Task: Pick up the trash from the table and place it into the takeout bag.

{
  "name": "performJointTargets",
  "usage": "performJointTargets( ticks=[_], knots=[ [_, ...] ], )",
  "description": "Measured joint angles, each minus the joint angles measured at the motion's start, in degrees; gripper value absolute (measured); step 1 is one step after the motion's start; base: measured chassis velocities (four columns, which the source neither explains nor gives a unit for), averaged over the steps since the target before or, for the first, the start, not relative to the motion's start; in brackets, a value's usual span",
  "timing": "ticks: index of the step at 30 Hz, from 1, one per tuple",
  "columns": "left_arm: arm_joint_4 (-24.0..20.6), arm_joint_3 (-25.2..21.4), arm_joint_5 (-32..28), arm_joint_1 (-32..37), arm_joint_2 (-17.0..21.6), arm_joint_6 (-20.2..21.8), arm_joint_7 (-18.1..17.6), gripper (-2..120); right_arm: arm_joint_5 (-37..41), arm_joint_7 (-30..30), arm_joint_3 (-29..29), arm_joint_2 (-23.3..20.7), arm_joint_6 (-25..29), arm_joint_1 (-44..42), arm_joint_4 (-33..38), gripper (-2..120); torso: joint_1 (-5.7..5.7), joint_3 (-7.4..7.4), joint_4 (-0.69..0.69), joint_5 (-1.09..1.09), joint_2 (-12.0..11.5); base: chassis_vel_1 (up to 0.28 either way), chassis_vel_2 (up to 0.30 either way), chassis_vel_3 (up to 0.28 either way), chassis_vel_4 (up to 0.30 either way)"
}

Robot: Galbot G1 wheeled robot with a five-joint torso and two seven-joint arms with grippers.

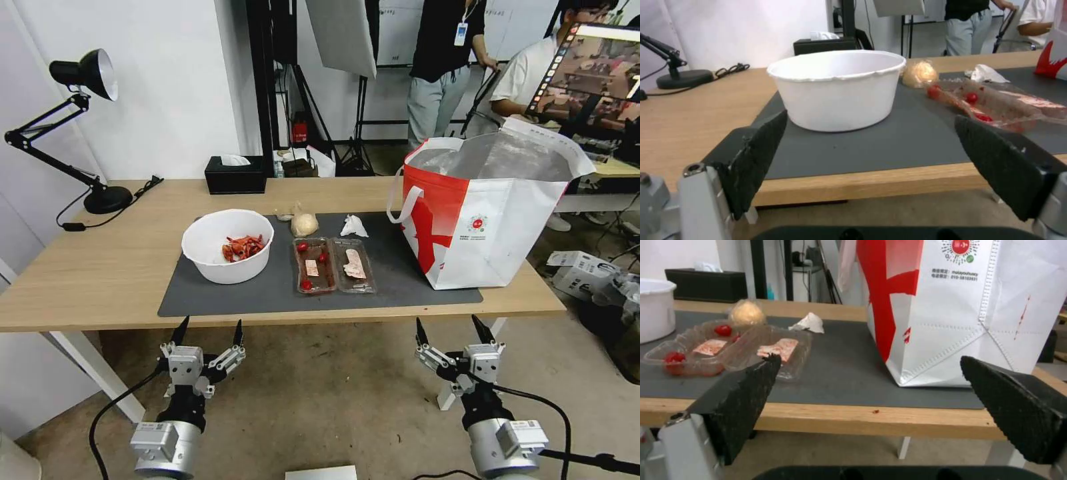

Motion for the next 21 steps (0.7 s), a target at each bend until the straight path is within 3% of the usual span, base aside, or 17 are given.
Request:
performJointTargets(
  ticks=[21],
  knots=[
    [0.00, 0.00, 0.00, 0.00, 0.00, 0.00, 0.00, 100, 0.00, 0.00, 0.00, 0.00, 0.00, 0.00, 0.00, 100, 0.00, 0.00, 0.00, 0.00, 0.00, 0.000, 0.000, 0.000, 0.000]
  ],
)
